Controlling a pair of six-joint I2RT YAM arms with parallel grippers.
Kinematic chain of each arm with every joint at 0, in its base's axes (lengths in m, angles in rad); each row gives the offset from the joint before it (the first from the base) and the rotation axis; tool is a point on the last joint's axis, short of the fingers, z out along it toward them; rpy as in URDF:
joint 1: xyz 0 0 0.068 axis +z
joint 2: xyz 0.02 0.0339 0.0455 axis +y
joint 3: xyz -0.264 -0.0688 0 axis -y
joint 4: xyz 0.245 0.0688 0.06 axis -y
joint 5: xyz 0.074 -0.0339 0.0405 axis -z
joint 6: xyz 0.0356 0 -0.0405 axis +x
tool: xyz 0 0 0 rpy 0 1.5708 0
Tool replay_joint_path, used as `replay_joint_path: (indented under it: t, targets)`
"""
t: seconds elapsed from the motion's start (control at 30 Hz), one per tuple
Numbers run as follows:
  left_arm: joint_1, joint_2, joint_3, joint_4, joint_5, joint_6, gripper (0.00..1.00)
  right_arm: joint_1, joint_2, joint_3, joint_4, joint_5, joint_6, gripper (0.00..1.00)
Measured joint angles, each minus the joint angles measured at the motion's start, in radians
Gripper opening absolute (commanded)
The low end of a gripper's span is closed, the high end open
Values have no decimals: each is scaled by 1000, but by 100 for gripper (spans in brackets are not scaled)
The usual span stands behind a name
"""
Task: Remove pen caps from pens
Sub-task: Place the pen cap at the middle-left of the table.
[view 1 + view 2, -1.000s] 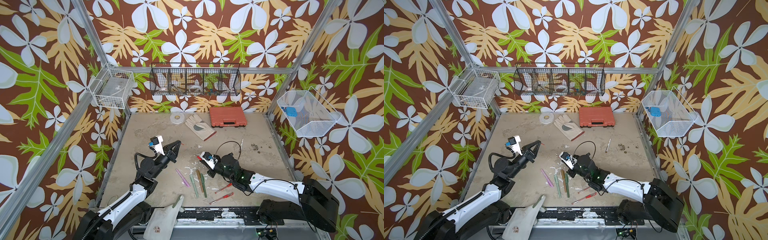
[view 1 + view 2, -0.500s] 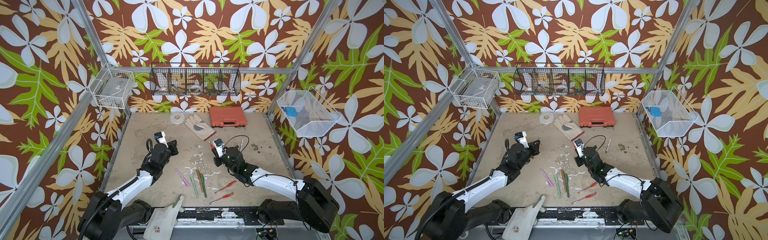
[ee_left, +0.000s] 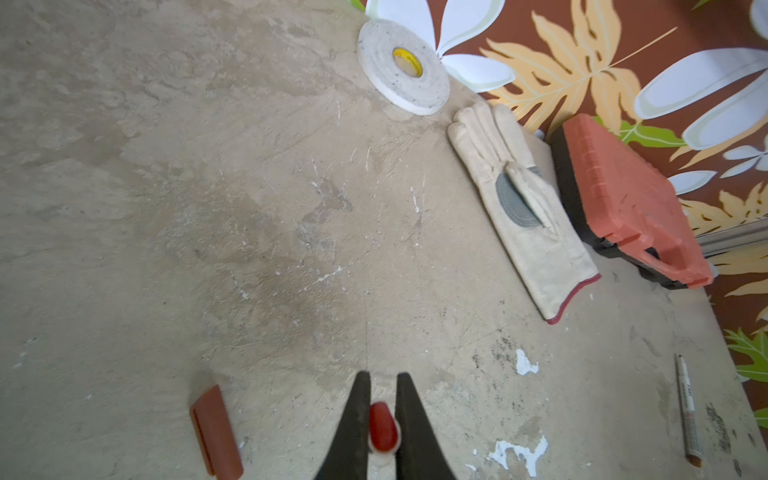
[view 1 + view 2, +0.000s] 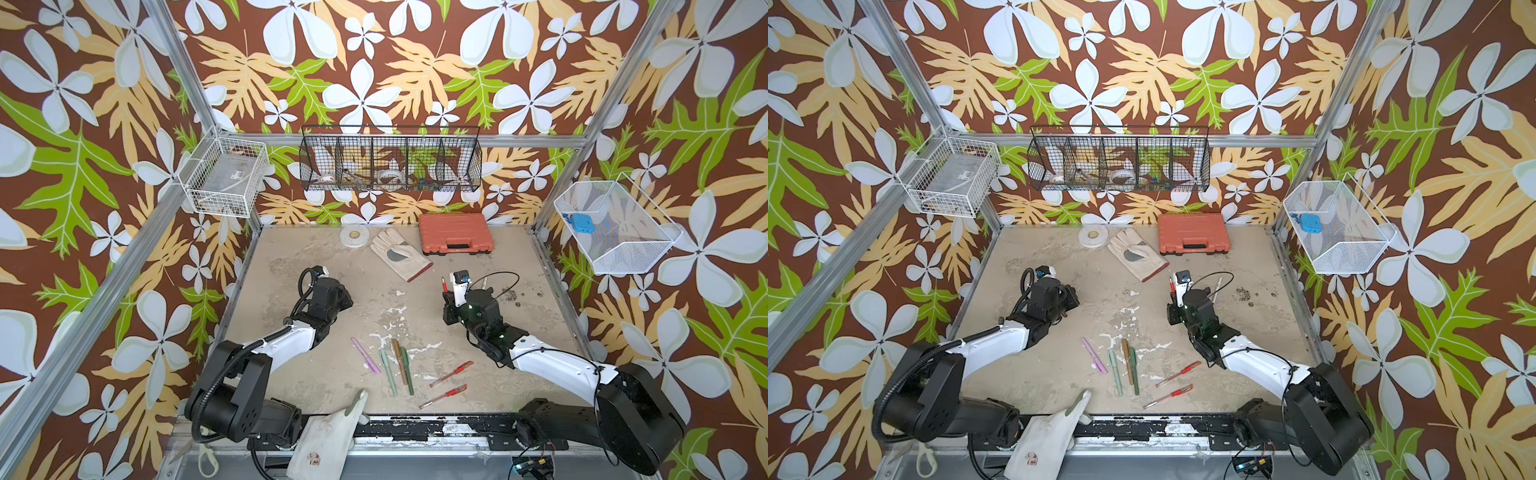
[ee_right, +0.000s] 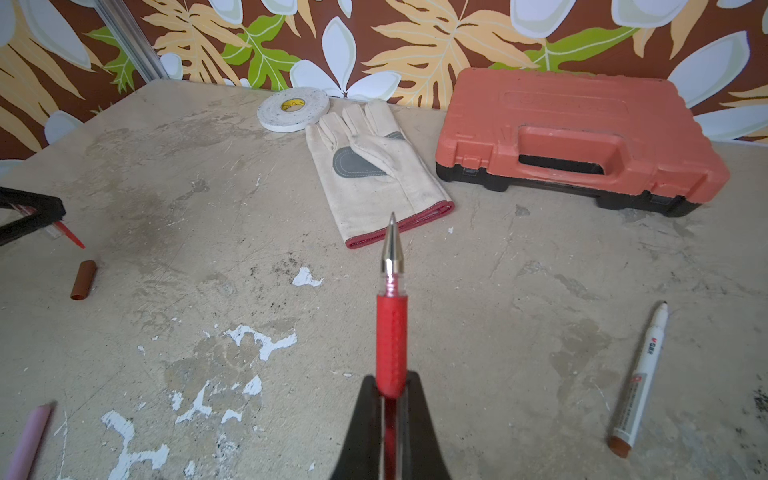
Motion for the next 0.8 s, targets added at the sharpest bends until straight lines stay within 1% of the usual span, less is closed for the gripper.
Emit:
replay_joint_path:
  t: [0.3, 0.5, 0.7, 0.8]
  targets:
    - [54, 116, 21, -7, 33, 1, 0, -3, 6, 3, -12, -4, 7, 0]
    - [71, 166, 35, -6, 56, 13, 0, -3, 6, 4, -13, -6, 15, 0]
    - [84, 206, 52, 7, 73, 21, 7, -3, 8, 7, -19, -6, 16, 0]
    - [89, 220, 58, 24, 80, 22, 16, -4, 8, 7, -19, -6, 19, 0]
